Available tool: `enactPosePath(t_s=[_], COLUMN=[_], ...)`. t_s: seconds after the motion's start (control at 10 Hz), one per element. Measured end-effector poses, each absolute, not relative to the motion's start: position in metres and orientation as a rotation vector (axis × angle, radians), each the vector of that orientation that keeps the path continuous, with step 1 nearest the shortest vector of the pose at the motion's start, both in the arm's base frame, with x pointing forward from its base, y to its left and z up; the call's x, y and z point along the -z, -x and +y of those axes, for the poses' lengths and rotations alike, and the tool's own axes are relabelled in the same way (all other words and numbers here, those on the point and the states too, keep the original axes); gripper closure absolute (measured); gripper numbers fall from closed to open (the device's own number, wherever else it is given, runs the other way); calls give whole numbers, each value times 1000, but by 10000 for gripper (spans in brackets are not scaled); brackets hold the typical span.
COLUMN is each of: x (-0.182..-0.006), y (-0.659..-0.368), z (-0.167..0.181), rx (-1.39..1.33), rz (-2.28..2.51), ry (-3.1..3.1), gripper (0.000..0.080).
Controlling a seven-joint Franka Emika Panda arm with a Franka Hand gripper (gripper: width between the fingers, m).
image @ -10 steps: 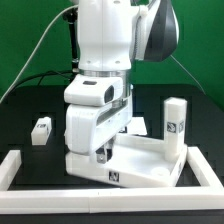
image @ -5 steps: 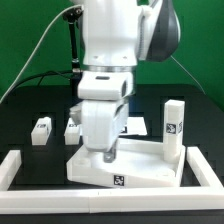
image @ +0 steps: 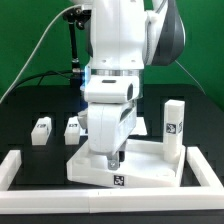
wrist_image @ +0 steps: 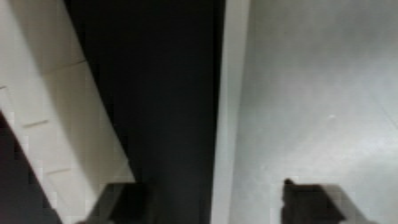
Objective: Assemble desk
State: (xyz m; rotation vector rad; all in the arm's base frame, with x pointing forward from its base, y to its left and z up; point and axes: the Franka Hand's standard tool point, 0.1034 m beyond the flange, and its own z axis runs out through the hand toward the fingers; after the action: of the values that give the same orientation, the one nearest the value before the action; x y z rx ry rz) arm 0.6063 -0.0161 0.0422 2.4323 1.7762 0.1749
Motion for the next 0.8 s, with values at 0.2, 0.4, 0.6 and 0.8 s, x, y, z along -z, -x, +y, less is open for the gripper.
enactPosePath(t_s=[0.2,0.4,0.6,0.8], x=[-32,-24,-24,-24], y=[-605,-603,-603,-603], z=[-16,-14,-15,-16], rx=[-153,-160,-159,-158], rz=[1745,1733,1731,1731], ry=[-2472,-2477,-2478,-2479], gripper=[310,156,151,151])
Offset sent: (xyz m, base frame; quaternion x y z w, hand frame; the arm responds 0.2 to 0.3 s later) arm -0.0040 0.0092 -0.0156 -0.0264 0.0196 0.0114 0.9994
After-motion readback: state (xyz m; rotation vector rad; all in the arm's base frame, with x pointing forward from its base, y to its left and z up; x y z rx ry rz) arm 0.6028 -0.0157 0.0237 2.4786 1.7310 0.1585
